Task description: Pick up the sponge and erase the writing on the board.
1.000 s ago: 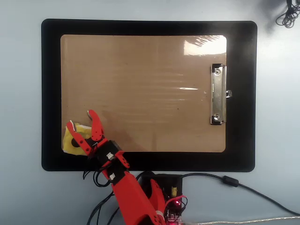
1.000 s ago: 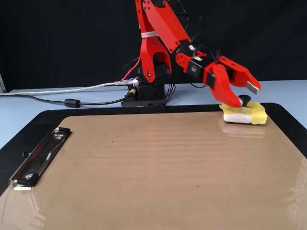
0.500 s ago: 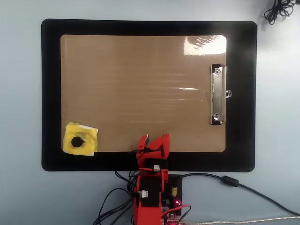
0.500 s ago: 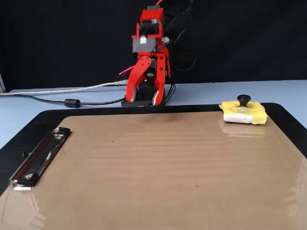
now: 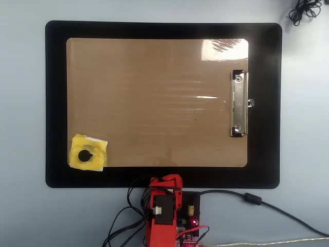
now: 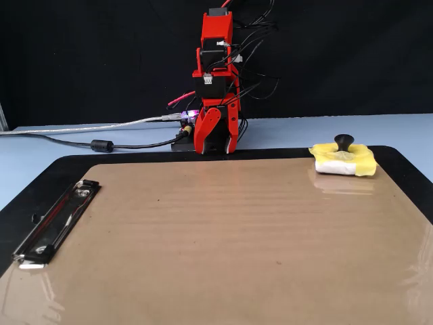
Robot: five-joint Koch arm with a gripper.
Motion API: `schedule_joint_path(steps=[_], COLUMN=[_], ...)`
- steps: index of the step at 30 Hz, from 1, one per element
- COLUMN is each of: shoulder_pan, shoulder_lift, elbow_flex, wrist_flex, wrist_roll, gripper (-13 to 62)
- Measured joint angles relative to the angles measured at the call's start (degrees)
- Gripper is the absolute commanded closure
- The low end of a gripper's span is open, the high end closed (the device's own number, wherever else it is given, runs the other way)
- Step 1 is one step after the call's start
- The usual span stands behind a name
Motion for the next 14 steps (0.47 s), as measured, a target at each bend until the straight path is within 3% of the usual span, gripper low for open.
schedule_joint_path(steps=[7,14], shoulder_pan=[0.3,-0.7], shoulder_lift=[0.1,0.0], elbow_flex=[0.0,0.0], wrist_flex=[0.4,0.4], wrist_roll=[-12.4,-13.4], gripper=[18.3,15.1])
